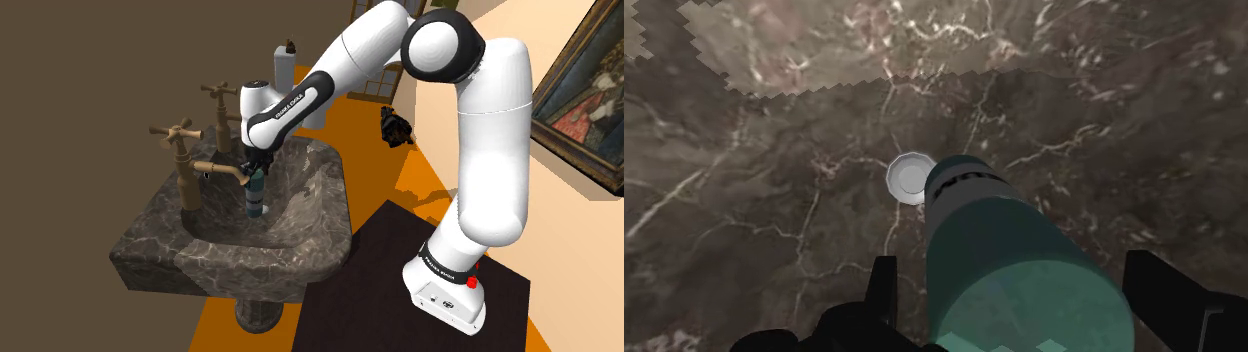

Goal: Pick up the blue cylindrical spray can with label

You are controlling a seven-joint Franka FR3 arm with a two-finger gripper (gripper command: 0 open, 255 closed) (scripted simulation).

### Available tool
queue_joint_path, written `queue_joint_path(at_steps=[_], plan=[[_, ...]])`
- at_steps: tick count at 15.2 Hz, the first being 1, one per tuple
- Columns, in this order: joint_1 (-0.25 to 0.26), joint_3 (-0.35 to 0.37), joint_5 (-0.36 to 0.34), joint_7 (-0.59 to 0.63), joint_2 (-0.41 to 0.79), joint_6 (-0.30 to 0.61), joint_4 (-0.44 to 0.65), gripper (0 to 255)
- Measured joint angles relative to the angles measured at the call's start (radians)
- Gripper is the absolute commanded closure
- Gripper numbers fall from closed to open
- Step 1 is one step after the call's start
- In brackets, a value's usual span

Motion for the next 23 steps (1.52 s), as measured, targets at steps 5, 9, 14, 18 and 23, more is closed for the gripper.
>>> queue_joint_path(at_steps=[5, 9, 14, 18, 23], plan=[[0.0, 0.0, -0.001, 0.0, 0.003, 0.003, 0.002, 255], [0.0, 0.0, -0.001, 0.001, 0.003, 0.003, 0.002, 255], [-0.003, 0.004, 0.006, -0.005, -0.026, -0.028, 0.002, 255], [-0.007, 0.009, 0.015, -0.012, -0.061, -0.068, 0.008, 255], [-0.011, 0.015, 0.027, -0.02, -0.107, -0.122, 0.016, 255]])
